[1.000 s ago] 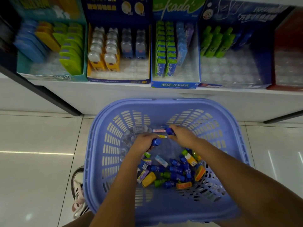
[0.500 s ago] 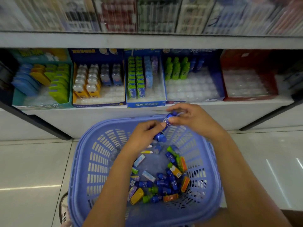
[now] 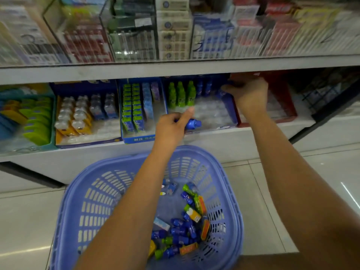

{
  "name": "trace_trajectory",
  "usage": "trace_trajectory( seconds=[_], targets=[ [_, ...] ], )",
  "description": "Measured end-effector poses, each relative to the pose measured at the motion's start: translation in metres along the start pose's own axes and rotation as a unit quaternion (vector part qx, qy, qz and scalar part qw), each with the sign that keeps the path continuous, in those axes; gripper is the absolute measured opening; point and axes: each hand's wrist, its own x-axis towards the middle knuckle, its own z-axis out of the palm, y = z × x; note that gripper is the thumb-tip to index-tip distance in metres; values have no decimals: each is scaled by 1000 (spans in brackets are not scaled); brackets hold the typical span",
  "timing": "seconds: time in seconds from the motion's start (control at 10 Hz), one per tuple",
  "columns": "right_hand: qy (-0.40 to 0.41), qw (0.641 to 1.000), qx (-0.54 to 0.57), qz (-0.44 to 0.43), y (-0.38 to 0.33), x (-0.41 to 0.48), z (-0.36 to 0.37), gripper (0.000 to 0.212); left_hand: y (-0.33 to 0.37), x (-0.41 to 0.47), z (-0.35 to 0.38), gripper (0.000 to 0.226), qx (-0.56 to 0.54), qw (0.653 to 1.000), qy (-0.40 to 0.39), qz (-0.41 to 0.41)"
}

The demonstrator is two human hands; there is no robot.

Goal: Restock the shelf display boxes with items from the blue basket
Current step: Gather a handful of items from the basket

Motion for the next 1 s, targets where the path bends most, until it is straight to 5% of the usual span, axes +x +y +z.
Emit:
trace_trajectory(
  seconds=[0.1, 0.3, 0.6, 0.8, 1.0],
  targets=[
    [-68, 997, -33, 25, 7, 28, 12, 30, -1, 14, 11, 58, 37, 999, 16, -27],
    [-194, 966, -173, -7, 18, 59, 24, 40, -12, 21, 22, 43, 90, 996, 3, -28],
    [-211, 919, -332, -38, 18, 81, 38, 41, -18, 21, 18, 40, 49, 997, -16, -53],
    [-253, 913, -319, -17, 6, 77, 33, 51, -6, 18, 13, 26, -194, 965, -55, -169],
    [-192, 965, -176, 15, -24, 27, 18, 27, -1, 8, 10, 23, -333, 928, -105, -126]
  ],
)
